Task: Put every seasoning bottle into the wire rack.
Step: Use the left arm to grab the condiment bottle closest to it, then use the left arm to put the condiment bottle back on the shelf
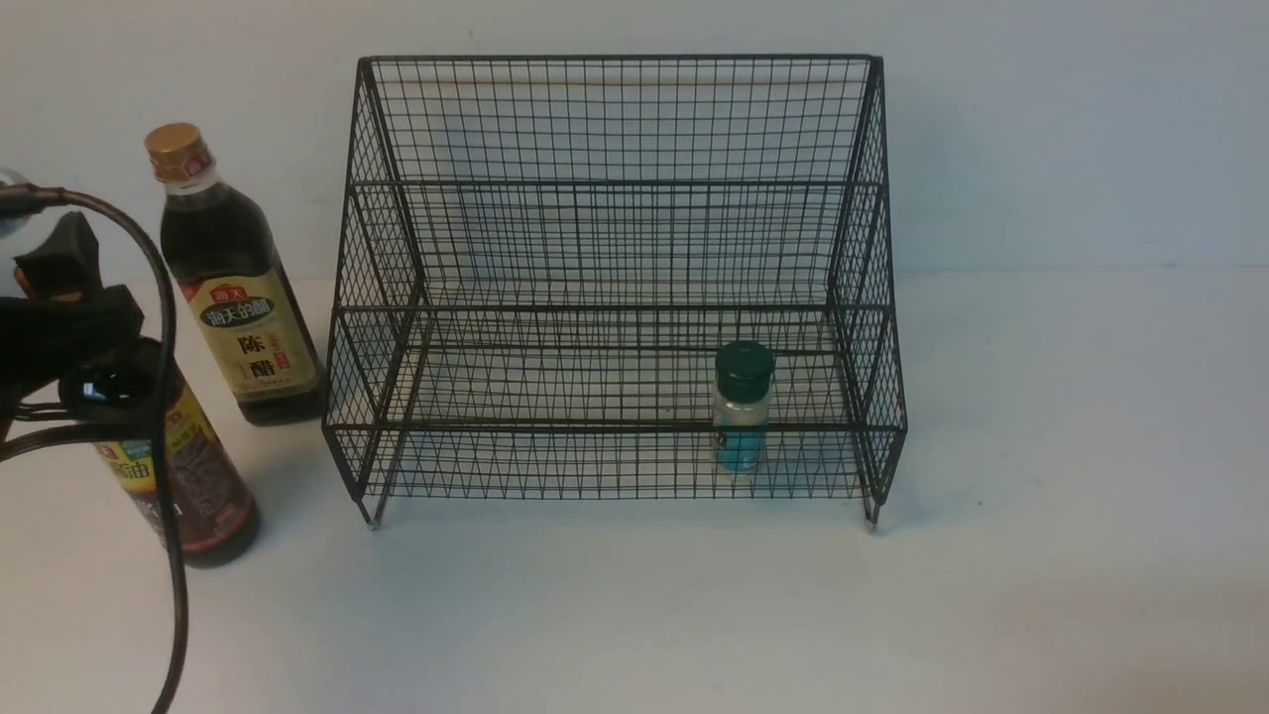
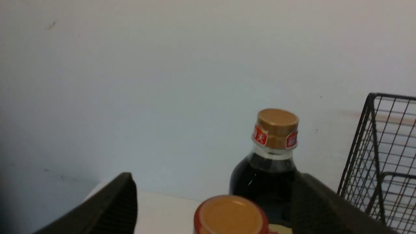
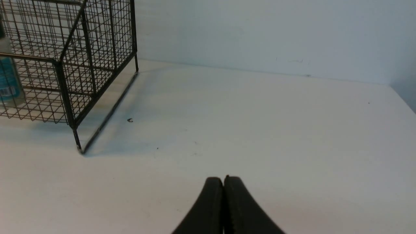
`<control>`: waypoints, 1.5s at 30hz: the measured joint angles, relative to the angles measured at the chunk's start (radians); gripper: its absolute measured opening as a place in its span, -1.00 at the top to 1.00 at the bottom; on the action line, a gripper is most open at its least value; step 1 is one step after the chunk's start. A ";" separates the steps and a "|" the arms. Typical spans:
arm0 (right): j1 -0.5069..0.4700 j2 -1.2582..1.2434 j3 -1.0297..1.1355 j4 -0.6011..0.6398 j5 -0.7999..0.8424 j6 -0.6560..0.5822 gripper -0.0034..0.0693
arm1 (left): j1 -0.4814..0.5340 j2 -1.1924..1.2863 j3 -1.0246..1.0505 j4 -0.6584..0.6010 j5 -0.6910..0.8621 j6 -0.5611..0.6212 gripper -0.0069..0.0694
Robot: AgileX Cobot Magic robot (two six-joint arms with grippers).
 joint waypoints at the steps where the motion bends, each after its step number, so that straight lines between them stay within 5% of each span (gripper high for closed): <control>1: 0.000 0.000 0.000 0.000 0.000 0.000 0.94 | 0.000 0.012 0.000 -0.001 -0.007 0.000 -0.69; 16: 0.000 0.000 0.000 0.000 0.000 -0.001 0.94 | 0.000 0.180 -0.005 0.001 -0.133 -0.007 -0.66; 19: 0.000 0.000 0.000 0.000 0.000 -0.001 0.94 | 0.000 0.184 -0.005 0.005 -0.134 -0.007 -0.51; 23: 0.000 0.000 0.000 0.000 0.000 -0.001 0.94 | 0.000 0.184 -0.006 0.033 -0.133 -0.016 0.14; 27: 0.000 0.000 0.000 0.000 0.000 -0.001 0.94 | 0.000 0.179 -0.006 0.049 -0.128 -0.015 0.12; 33: 0.000 0.000 0.000 0.000 0.000 -0.001 0.94 | 0.000 0.047 0.003 0.159 0.046 -0.011 0.12; 45: 0.000 0.000 0.000 0.000 0.000 -0.001 0.94 | 0.000 -0.213 -0.213 0.180 0.553 -0.018 0.12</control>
